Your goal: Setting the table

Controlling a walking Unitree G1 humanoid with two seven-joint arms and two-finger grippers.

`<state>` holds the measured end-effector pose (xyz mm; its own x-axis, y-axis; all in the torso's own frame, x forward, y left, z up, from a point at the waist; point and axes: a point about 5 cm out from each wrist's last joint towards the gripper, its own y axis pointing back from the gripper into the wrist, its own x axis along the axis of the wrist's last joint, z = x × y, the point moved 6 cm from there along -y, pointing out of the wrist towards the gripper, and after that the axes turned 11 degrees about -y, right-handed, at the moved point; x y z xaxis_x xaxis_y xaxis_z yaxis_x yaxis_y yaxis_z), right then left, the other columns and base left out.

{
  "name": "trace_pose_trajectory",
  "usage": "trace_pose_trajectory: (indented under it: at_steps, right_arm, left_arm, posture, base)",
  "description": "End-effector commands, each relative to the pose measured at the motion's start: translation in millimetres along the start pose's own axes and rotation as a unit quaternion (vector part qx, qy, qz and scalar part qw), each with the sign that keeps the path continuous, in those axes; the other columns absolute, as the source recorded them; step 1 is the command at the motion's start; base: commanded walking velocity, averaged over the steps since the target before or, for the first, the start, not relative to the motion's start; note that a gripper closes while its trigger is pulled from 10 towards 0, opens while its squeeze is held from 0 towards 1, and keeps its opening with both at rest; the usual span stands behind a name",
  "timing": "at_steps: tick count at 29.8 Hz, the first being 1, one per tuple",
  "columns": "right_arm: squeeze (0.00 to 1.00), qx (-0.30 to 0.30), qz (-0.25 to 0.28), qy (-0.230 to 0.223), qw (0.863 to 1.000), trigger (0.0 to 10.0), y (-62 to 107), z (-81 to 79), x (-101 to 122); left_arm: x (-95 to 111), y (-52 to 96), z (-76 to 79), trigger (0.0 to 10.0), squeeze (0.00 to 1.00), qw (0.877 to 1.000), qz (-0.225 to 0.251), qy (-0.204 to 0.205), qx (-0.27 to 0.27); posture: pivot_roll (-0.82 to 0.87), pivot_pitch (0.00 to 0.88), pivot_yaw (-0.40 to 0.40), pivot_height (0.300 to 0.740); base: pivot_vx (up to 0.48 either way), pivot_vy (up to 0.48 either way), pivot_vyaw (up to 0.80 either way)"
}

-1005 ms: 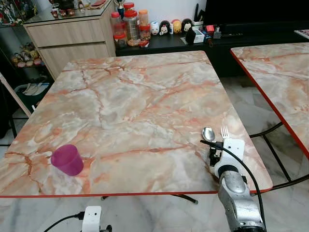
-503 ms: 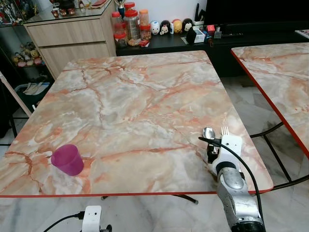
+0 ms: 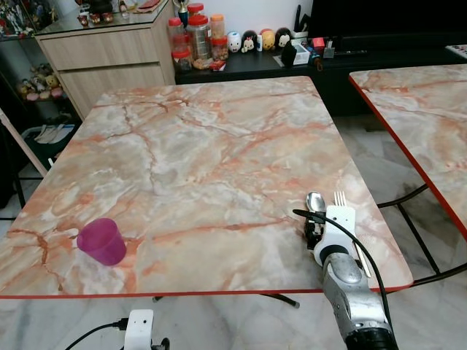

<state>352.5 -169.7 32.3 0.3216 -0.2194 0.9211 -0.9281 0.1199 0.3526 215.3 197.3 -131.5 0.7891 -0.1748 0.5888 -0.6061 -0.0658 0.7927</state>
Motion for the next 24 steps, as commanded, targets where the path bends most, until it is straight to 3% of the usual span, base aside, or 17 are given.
trace_pose_trajectory:
  at_steps: [1,2,3,4,24]
  right_arm:
    - [0.00,0.013,-0.020,-0.002,1.000,7.6,0.9,-9.4,-11.2]
    - [0.00,0.014,-0.020,-0.004,1.000,1.7,1.0,-10.1,-11.6]
    - [0.00,0.014,-0.019,-0.006,1.000,1.7,1.0,-10.3,-11.6]
    - [0.00,0.018,-0.020,-0.004,1.000,0.0,1.1,-11.6,-11.9]
    - [0.00,0.029,-0.016,-0.008,0.999,0.0,-1.1,-17.3,-9.2]
  left_arm:
    - [-6.0,0.9,-4.4,10.0,0.00,1.000,-0.012,0.003,0.002]
    - [-6.2,0.9,-4.2,10.0,0.00,1.000,-0.012,0.003,0.000]
    - [-6.2,0.9,-4.1,10.0,0.00,1.000,-0.012,0.003,0.000]
    - [-6.4,0.8,-3.5,10.0,0.00,1.000,-0.013,0.001,-0.003]
    - [-9.1,1.0,2.4,10.0,0.00,1.000,-0.021,0.001,-0.017]
  posture:
    - [0.01,0.030,0.083,0.740]
    - [0.01,0.031,0.084,0.740]
    - [0.01,0.031,0.084,0.740]
    - [0.01,0.031,0.086,0.740]
    - [0.01,0.029,0.082,0.740]
  base:
    - [0.000,0.000,0.00]
    - [0.000,0.000,0.00]
    - [0.000,0.000,0.00]
    - [0.000,0.000,0.00]
    - [0.000,0.000,0.00]
